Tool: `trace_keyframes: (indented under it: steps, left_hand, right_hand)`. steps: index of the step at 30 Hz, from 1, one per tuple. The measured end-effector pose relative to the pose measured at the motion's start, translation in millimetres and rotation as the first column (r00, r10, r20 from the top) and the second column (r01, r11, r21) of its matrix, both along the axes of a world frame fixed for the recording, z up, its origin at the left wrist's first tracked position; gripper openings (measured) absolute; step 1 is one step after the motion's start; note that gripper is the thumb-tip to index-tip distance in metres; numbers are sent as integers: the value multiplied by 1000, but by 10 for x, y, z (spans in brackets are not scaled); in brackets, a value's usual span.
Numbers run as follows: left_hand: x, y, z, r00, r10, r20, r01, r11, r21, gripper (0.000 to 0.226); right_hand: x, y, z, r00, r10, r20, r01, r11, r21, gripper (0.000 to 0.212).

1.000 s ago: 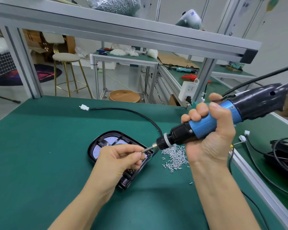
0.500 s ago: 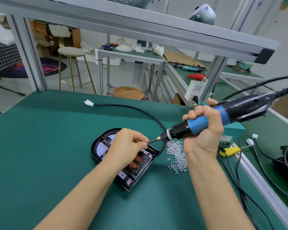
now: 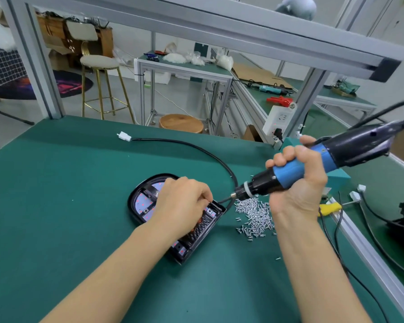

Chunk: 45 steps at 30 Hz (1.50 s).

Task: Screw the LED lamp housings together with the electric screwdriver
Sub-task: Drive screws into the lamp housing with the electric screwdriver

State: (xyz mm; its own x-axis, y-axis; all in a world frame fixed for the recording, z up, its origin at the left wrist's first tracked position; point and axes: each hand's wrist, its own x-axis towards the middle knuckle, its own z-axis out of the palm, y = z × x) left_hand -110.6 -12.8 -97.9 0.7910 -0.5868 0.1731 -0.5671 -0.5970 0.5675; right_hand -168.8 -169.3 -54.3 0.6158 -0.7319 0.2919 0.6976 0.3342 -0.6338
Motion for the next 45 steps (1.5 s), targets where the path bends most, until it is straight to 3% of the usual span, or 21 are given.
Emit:
trace_keyframes:
  steps: [3, 16, 22, 29, 35, 39, 42, 45]
  left_hand:
    - [13, -35, -52, 987, -20, 160, 2, 994, 108, 18]
    - [39, -147, -167, 983, -34, 178, -5, 977, 213, 21]
    - [58, -204, -127, 977, -43, 211, -14, 965, 263, 20]
    - [22, -324, 2, 886, -143, 441, -94, 876, 472, 18]
    - [18, -271, -32, 903, -126, 410, -85, 885, 458, 18]
    - [-20, -314, 95, 860, -172, 481, -85, 881, 466, 21]
    - [-220, -337, 164, 786, -139, 602, -72, 947, 313, 13]
    - [-490, -350, 137, 810, -113, 576, 8, 983, 181, 28]
  right_hand:
    - [24, 87, -48, 1000, 4, -31, -6, 997, -81, 24]
    - [151, 196, -168, 995, -40, -86, 14, 959, -284, 24]
    - [165, 193, -204, 996, 45, -77, -71, 921, -382, 22]
    - [111, 226, -199, 998, 21, -53, -41, 906, -422, 24]
    - [44, 179, -191, 999, -19, -46, 3, 950, -313, 26]
    - [-79, 110, -86, 998, -55, 8, 55, 970, -236, 26]
    - [-266, 9, 45, 990, -111, 91, 125, 978, -166, 28]
    - [-505, -139, 160, 970, -202, 133, 220, 966, -137, 27]
